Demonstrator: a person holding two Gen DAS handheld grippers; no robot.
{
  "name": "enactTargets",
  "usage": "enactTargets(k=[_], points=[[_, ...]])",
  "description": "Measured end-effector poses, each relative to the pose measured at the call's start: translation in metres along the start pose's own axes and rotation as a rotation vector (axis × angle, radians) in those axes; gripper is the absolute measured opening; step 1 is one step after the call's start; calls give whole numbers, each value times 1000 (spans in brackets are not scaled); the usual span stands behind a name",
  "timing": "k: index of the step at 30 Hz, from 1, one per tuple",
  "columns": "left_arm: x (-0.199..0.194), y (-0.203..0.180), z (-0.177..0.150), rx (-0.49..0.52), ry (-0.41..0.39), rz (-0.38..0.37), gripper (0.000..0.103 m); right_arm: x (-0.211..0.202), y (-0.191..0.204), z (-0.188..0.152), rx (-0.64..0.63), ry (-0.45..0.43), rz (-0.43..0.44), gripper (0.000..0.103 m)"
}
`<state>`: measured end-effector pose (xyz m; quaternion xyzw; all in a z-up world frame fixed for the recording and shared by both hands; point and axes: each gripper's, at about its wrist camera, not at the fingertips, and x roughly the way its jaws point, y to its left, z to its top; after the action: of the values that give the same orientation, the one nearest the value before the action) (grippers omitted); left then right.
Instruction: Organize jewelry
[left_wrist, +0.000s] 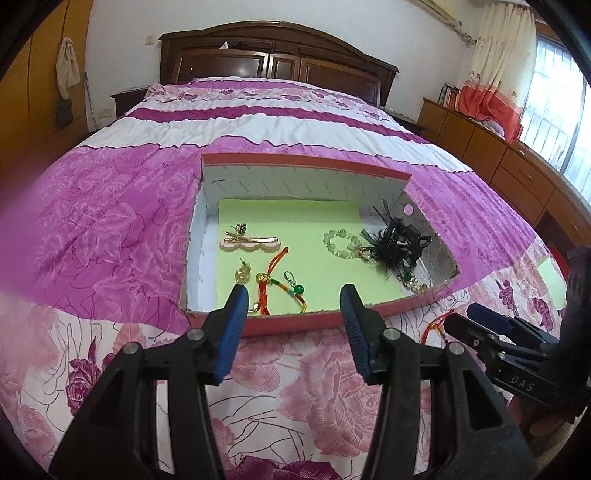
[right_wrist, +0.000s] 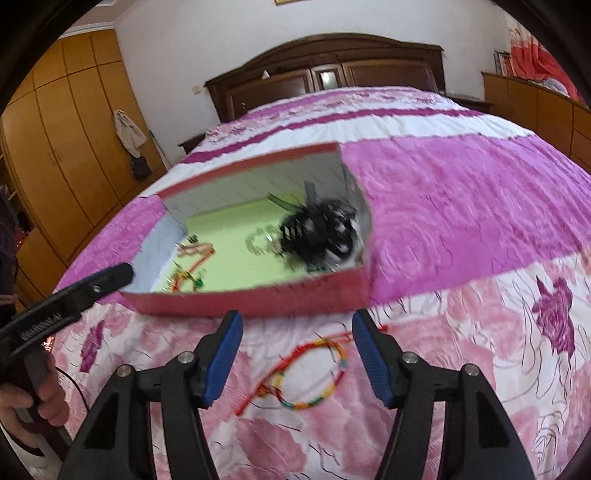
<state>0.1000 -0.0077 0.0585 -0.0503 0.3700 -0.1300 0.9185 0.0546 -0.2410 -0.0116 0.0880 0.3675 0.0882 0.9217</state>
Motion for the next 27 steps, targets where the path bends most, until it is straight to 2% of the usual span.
enactTargets(k=[4, 7, 9, 10, 12, 15, 18, 27], points=[[2, 0, -3, 10, 13, 15, 44, 7, -5, -7, 2, 29, -17, 64], [4, 0, -5, 9, 22, 20, 44, 14, -6, -11, -4, 61, -29, 55], [5, 1, -5, 9, 26, 23, 44, 18, -7, -14, -12, 84, -42, 43], [6, 1, -5, 8, 27, 23, 44, 22, -7, -16, -15, 100, -49, 40], [6, 2, -5, 6, 28, 24, 44, 28, -9, -20, -18, 123, -64, 25], [6, 3, -5, 3, 28, 26, 44, 31, -11, -22, -27, 129, -83, 10], [7, 3, -6, 2, 31, 26, 44, 29, -13, -22, -29, 122, -82, 5], [7, 2, -6, 6, 33, 25, 44, 1, 3, -11, -74, 17, -56, 5]])
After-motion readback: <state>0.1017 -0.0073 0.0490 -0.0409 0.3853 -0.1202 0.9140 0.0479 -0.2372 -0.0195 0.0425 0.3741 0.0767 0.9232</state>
